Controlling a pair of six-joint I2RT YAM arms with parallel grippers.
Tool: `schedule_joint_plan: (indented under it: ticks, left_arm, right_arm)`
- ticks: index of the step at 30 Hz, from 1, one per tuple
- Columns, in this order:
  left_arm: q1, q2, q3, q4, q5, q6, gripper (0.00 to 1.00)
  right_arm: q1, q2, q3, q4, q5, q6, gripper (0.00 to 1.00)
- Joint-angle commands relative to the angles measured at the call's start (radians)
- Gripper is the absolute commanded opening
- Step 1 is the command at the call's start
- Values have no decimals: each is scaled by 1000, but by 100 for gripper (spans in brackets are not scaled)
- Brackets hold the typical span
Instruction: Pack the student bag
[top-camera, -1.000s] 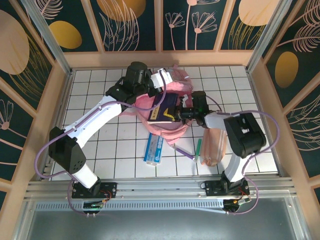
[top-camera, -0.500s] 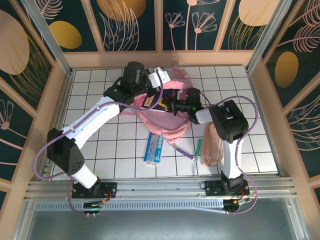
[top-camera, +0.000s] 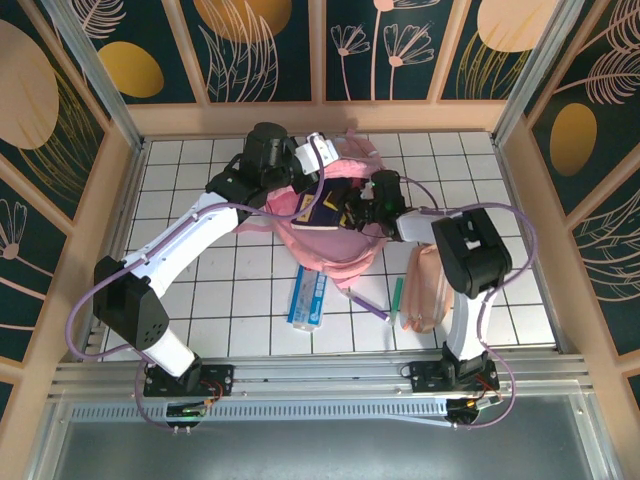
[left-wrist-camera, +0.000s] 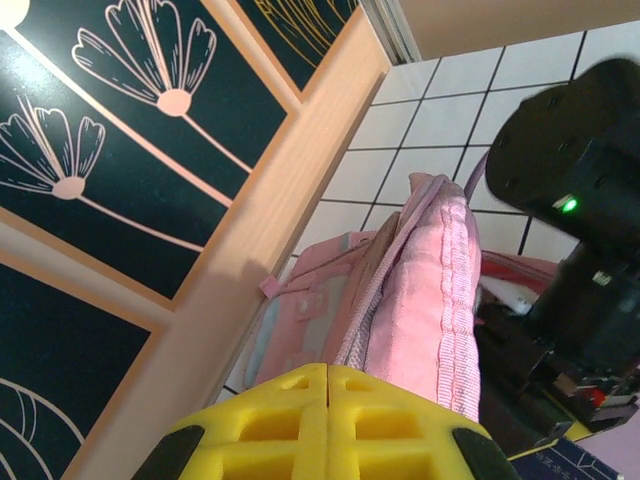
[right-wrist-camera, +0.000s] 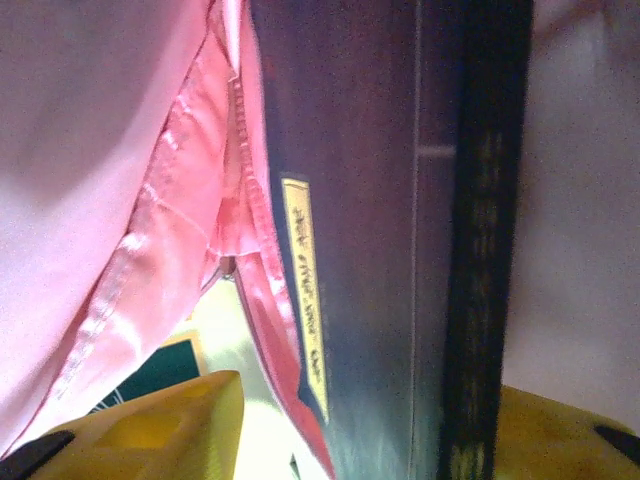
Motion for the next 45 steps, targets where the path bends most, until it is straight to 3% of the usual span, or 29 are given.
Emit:
schedule_joint_plan:
  ticks: [1,9,14,24,29,39,45]
  left_arm:
    - [9,-13,58,72,6,-24,0]
    - [9,-10,76,62,7,-22,0]
    - [9,-10,74,62,9,-28,0]
    - [8,-11,78,52,3,-22,0]
    - [9,-10,72,57,15,-24,0]
    - [8,1,72,61,25,-28,0]
    - [8,3,79,47,44,-24,0]
  right_arm:
    - [1,-106,-25,-168,123,-83,58]
    - [15,-157,-3,-411,210,-166,57]
    - [72,-174,-78,-342,217,-58,55]
    - [209,-235,-91,-418,460,4,58]
    - [272,-259,-114,-375,491,94,57]
    - [281,-125,-65,-260,635,112,58]
    - [272,-111,-20,-222,699,39,55]
